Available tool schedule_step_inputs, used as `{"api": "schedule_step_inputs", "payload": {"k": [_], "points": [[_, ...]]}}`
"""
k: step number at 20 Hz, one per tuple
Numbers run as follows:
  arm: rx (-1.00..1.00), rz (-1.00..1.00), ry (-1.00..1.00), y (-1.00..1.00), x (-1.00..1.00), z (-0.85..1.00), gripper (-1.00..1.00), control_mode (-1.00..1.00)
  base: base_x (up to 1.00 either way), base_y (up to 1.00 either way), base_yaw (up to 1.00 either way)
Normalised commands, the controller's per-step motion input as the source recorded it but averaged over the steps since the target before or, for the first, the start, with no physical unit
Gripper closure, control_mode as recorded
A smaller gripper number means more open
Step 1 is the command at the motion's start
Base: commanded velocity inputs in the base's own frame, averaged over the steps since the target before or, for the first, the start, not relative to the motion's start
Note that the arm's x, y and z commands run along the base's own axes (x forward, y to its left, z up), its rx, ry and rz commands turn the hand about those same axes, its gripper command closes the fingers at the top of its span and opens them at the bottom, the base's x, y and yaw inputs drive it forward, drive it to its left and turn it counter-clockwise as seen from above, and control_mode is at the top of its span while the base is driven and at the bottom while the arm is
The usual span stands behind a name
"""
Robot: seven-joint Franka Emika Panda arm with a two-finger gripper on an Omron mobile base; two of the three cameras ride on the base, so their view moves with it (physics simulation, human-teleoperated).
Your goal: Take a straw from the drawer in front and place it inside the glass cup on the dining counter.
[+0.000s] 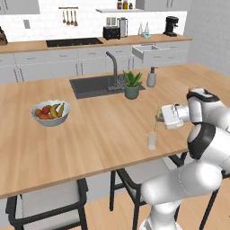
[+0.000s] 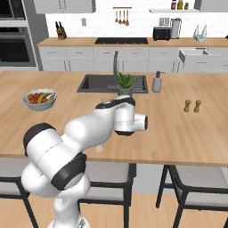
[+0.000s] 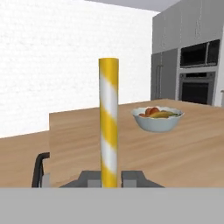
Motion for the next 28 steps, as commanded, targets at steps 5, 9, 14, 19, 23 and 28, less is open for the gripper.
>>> {"api": "schedule_step_inputs", "payload": {"k": [5,9,14,19,23,28], "points": [[0.00,0.00,0.06,0.00,0.00,-0.29,1.00,-1.00,0.00,0.00,0.00],[0.00,0.00,0.01,0.00,0.08,-0.21,1.00,-1.00,0.00,0.00,0.00],[0.00,0.00,0.00,0.00,0.27,-0.17,1.00,-1.00,0.00,0.00,0.00],[0.00,0.00,0.00,0.00,0.33,-0.19,1.00,-1.00,0.00,0.00,0.00],[0.00,0.00,0.00,0.00,0.39,-0.24,1.00,-1.00,0.00,0.00,0.00],[0.00,0.00,0.00,-0.01,0.26,-0.19,1.00,-1.00,0.00,0.00,0.00]]}}
